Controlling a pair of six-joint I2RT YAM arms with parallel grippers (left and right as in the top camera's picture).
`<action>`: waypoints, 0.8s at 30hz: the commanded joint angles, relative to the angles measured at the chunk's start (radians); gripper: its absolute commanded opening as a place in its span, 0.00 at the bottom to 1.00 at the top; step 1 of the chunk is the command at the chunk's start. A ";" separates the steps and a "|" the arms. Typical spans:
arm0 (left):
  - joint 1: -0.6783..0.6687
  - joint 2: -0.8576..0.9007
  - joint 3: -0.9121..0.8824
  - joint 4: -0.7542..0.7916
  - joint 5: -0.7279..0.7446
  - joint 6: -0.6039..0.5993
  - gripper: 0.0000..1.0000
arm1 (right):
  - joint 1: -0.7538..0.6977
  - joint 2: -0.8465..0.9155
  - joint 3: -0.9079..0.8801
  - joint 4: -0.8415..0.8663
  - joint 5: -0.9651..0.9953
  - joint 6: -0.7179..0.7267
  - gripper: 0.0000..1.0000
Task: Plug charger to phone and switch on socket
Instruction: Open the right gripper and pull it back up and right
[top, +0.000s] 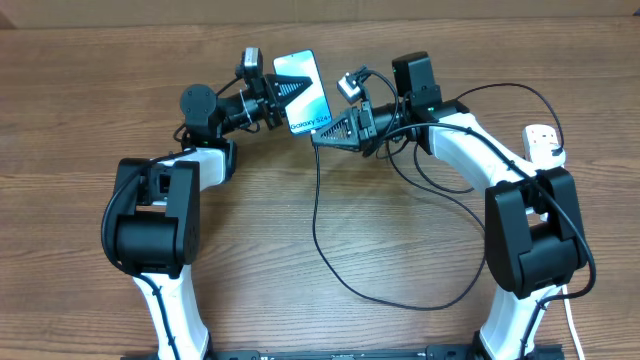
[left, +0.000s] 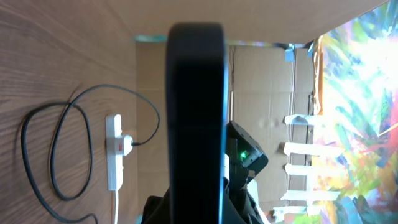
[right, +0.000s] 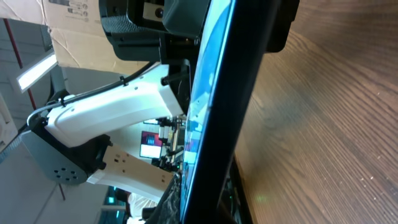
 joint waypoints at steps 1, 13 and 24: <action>-0.029 0.001 -0.002 0.008 0.121 0.051 0.04 | -0.010 -0.014 0.019 0.053 0.052 0.068 0.04; -0.031 0.001 -0.002 0.012 0.179 0.055 0.04 | -0.010 -0.014 0.019 0.113 0.082 0.156 0.04; -0.032 0.001 -0.002 0.016 0.275 0.043 0.04 | -0.010 -0.014 0.019 0.161 0.150 0.172 0.04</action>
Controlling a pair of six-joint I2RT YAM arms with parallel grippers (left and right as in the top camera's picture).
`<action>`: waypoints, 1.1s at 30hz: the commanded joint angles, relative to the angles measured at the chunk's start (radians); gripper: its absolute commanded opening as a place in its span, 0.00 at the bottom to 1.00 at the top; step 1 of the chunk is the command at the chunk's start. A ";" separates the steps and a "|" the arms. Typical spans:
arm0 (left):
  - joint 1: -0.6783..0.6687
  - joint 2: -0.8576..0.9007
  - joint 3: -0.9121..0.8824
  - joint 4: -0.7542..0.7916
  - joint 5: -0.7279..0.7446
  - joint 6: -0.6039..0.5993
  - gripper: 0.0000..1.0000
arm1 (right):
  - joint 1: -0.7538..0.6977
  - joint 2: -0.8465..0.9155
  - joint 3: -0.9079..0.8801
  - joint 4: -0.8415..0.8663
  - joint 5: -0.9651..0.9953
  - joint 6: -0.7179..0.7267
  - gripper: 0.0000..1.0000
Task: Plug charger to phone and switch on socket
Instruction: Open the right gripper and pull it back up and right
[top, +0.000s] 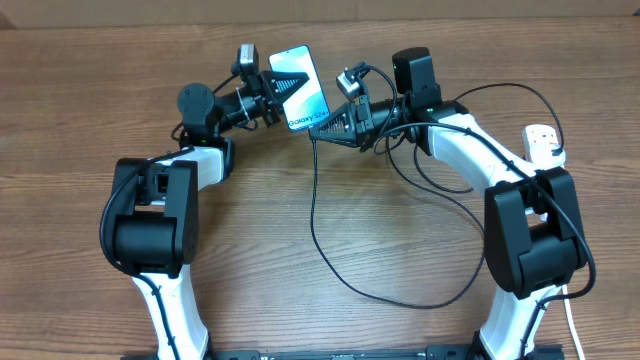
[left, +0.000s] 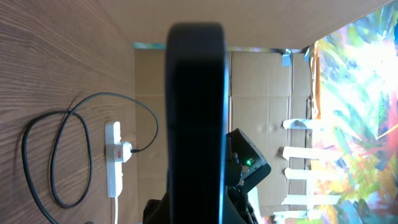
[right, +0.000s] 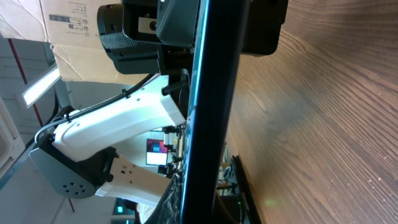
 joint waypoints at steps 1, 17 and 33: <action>-0.040 0.001 -0.010 0.013 0.293 0.043 0.05 | -0.012 -0.014 0.024 0.054 0.122 0.009 0.04; -0.041 0.001 -0.010 0.013 0.341 0.043 0.04 | -0.012 -0.014 0.024 0.173 0.200 0.114 0.04; -0.020 0.001 -0.010 -0.012 0.284 0.084 0.05 | -0.081 -0.039 0.025 0.343 0.036 0.156 1.00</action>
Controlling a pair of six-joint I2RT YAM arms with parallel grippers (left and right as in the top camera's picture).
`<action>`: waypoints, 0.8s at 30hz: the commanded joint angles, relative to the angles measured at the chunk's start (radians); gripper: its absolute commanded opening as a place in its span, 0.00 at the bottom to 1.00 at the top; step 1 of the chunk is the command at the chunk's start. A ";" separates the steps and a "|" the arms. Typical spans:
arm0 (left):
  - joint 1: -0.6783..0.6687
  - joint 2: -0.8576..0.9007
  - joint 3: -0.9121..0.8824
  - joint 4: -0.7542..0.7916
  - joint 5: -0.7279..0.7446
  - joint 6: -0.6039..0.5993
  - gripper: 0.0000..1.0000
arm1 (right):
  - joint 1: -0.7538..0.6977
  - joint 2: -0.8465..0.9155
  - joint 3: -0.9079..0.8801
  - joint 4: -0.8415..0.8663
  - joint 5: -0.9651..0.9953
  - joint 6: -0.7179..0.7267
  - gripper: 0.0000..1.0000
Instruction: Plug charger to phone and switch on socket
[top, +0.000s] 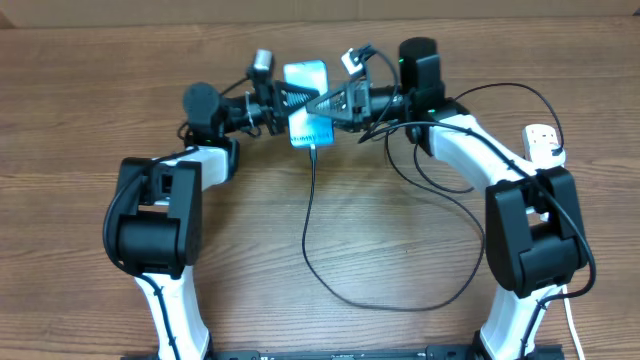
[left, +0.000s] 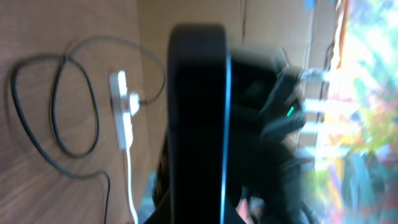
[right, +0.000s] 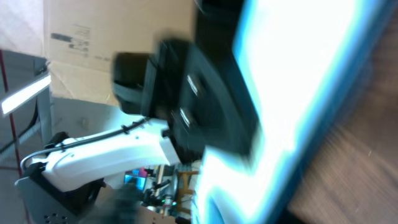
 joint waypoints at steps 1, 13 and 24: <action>0.006 0.001 -0.013 -0.015 0.095 0.070 0.04 | -0.090 -0.057 0.039 0.032 -0.061 0.000 0.99; 0.026 0.001 -0.013 -0.036 0.103 0.205 0.04 | -0.282 -0.187 0.039 -0.117 -0.118 -0.090 1.00; -0.025 0.001 -0.013 -0.398 0.022 0.505 0.04 | -0.280 -0.188 0.039 -0.756 0.249 -0.518 1.00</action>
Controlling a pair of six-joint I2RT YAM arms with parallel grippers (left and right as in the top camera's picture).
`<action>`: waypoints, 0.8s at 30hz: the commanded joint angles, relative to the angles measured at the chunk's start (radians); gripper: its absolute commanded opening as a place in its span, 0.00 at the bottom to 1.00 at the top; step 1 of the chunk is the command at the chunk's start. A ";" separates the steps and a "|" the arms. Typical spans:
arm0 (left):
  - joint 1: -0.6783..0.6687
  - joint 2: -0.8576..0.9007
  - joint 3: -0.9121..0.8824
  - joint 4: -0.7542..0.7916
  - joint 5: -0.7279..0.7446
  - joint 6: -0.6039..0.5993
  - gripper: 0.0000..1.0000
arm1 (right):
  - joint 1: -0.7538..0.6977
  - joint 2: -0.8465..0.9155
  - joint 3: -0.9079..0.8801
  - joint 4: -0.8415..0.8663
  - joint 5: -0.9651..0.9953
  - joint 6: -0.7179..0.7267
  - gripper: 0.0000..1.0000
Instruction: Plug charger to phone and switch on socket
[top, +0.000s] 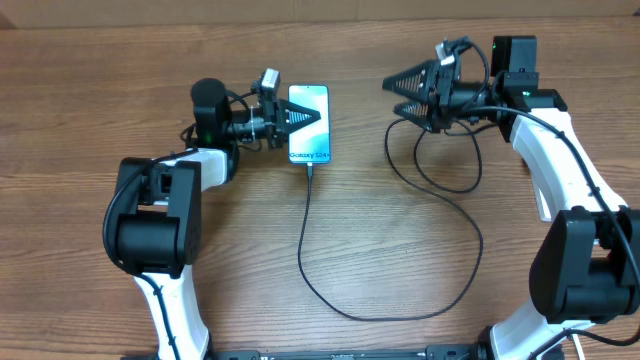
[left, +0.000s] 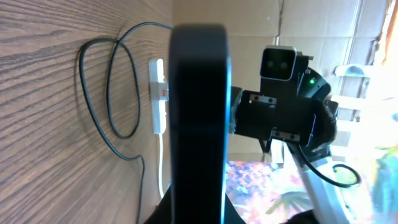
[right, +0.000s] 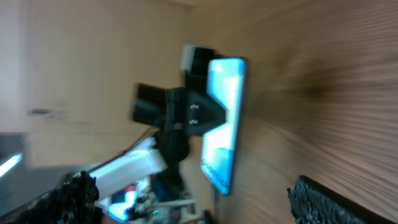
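Observation:
The phone (top: 310, 125), screen lit and facing up, sits at the table's far middle with my left gripper (top: 290, 117) shut on its left side. In the left wrist view the phone (left: 199, 106) shows edge-on as a dark bar between the fingers. The black charger cable (top: 306, 240) is plugged into the phone's near end and loops off to the right. My right gripper (top: 400, 95) hangs open and holds nothing, well to the right of the phone (right: 224, 124). The white socket strip (left: 158, 93) with a red switch lies beyond the cable loops.
Loose cable coils (top: 440, 170) lie on the wooden table (top: 80, 110) under the right arm. Cardboard boxes (left: 317, 25) stand behind the table. In the overhead view the right arm covers the socket strip.
My right gripper was against the phone's right side. It is now open and far to the right. The phone has turned flat, screen up, still in my left gripper with the cable plugged in.
At first my left gripper held the phone tilted while my right gripper was at its lower end where the cable meets it. Both stayed so, shifting slightly. Then the phone turned with both grippers on it. Now the right gripper is away and open, and the cable is in the phone.

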 joint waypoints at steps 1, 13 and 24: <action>-0.030 0.000 0.002 -0.015 -0.032 0.120 0.04 | 0.002 -0.007 0.009 -0.066 0.122 -0.175 1.00; -0.028 0.000 0.002 -0.015 -0.116 0.095 0.04 | 0.144 -0.007 0.006 -0.436 0.122 -0.545 0.95; 0.011 0.000 0.026 0.075 -0.148 -0.081 0.04 | 0.225 -0.005 -0.024 -0.336 0.092 -0.514 0.69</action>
